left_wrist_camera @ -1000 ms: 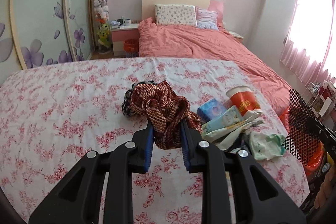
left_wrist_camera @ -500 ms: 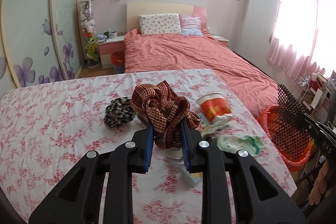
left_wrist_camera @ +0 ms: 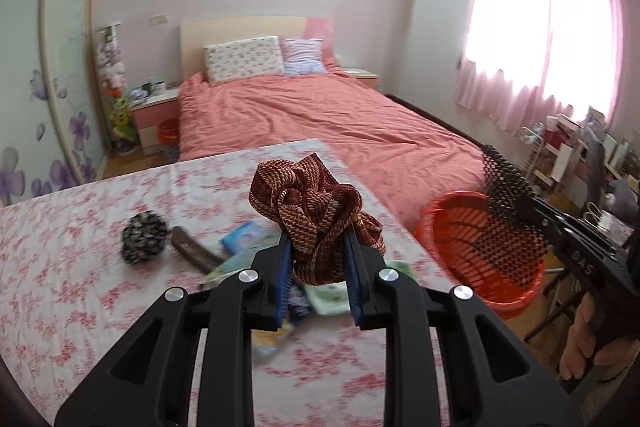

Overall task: Collect trash
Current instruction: 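Carry the mesh and scrunchie over the orange basket and release both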

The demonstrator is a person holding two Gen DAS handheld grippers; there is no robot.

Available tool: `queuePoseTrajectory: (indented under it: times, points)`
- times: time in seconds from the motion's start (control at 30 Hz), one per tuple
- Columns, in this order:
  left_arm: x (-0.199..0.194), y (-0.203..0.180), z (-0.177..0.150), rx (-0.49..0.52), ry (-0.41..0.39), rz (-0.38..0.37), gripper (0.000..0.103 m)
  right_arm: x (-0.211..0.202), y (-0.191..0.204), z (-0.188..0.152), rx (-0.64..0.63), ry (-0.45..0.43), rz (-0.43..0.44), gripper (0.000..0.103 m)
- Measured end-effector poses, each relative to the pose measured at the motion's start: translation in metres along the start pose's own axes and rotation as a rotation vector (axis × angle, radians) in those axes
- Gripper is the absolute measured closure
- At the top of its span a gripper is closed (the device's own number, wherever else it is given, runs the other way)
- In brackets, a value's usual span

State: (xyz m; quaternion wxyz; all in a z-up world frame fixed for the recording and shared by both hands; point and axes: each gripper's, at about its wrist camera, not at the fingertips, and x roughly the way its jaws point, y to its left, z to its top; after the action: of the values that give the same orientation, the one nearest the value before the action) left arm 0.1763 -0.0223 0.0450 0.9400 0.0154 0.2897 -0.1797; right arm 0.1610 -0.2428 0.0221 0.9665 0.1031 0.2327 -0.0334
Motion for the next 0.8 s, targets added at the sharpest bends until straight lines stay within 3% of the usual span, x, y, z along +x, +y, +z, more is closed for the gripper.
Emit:
queuePoseTrajectory:
  times: [0.4, 0.8]
  points:
    - [0.03, -0.075, 0.003, 0.079, 0.022, -0.166, 0.079, -0.006, -0.066, 0.005, 0.091, -0.029, -0.073, 0.095]
    - [0.066, -0.136, 0.001, 0.146, 0.078, -0.27, 0.079, 0.007, -0.115, 0.0, 0.161, -0.02, -0.109, 0.095]
